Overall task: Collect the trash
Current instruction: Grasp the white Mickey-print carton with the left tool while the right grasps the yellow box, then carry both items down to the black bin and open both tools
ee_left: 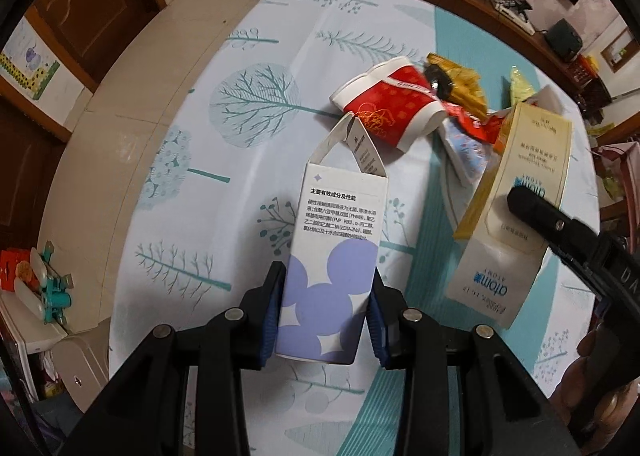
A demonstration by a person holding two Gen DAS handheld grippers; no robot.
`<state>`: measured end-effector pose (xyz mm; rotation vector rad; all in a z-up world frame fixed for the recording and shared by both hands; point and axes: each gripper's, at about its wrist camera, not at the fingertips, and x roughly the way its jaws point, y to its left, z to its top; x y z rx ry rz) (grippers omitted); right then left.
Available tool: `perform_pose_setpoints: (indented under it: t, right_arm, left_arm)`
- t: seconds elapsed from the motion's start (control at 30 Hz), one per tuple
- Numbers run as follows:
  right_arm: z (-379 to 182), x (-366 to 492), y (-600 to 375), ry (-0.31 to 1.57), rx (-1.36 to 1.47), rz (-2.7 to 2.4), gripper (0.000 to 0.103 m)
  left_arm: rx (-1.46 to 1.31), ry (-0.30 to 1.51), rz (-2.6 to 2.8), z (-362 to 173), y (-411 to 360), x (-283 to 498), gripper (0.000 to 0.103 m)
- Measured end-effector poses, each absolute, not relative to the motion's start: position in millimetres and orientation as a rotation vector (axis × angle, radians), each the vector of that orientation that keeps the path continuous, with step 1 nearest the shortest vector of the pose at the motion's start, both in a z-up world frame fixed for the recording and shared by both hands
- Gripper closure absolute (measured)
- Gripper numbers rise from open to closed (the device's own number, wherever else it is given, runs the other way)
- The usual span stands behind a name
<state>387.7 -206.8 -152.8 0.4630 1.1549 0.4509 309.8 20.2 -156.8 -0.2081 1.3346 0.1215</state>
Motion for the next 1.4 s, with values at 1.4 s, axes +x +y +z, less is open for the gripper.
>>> perform_pose_setpoints:
  t: [1.4]
  right_arm:
    - [-89, -28, -125, 1.057, 0.371, 0.212, 0.064]
  left_arm:
    - [-0.086, 1.186, -0.326, -107, 83, -33, 0.067]
